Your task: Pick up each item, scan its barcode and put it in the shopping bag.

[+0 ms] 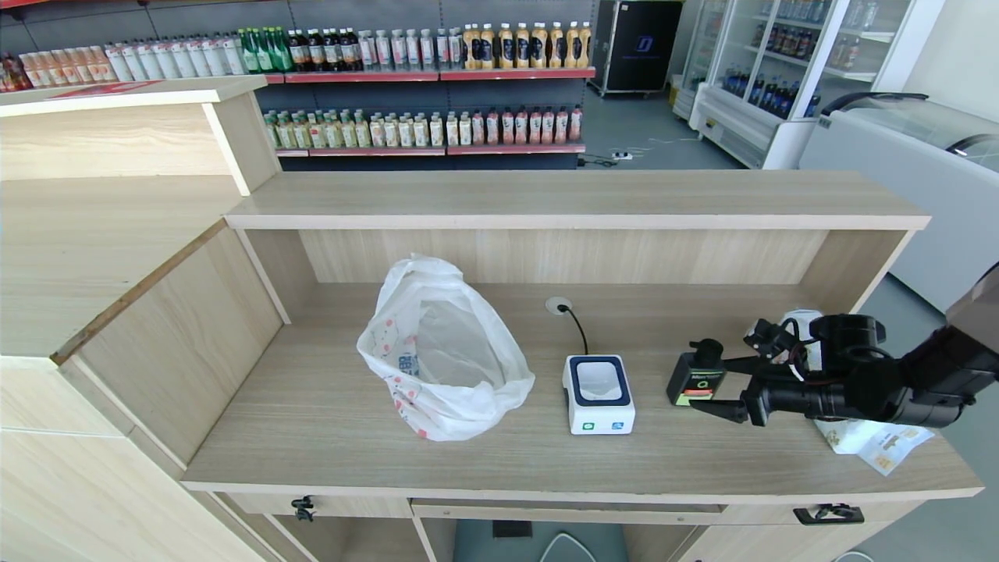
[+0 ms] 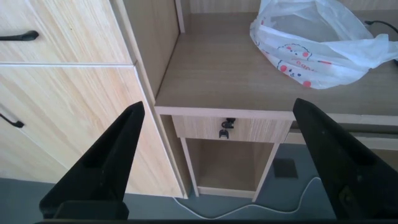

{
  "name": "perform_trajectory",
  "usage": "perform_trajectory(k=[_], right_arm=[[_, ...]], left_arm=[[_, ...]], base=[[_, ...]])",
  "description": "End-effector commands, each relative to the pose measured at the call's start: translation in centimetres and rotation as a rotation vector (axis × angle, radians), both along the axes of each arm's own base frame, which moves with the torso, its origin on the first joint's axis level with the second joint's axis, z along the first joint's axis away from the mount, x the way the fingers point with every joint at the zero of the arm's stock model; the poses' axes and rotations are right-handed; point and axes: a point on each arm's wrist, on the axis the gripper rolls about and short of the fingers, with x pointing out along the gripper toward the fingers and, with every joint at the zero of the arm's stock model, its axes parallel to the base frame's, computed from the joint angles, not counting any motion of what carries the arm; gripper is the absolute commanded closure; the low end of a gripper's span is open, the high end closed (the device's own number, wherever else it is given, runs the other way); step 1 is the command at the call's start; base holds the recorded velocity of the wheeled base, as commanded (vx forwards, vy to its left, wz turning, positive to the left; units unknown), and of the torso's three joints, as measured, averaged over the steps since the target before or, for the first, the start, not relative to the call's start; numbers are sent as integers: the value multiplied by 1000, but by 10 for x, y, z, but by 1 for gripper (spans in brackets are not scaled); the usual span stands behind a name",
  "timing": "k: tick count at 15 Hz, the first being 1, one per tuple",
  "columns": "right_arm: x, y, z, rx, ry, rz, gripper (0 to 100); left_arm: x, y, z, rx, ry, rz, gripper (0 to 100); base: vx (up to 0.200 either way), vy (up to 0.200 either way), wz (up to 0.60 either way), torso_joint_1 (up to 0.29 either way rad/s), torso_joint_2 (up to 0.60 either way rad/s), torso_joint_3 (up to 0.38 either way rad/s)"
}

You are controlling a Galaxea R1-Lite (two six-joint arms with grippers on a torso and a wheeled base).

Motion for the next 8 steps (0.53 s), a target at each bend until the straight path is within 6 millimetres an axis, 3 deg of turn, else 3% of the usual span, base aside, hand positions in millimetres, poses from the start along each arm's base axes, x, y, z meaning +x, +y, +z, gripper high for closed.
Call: perform_trajectory(k=[1,8], right_arm=[[4,6,-8,1,9,18,0],[15,20,-24,2,2,54,0]], left_arm=[[0,0,0,0,0,1,0],[0,0,0,0,0,1,0]], base=[[0,0,0,0,0,0],[0,0,0,0,0,0]])
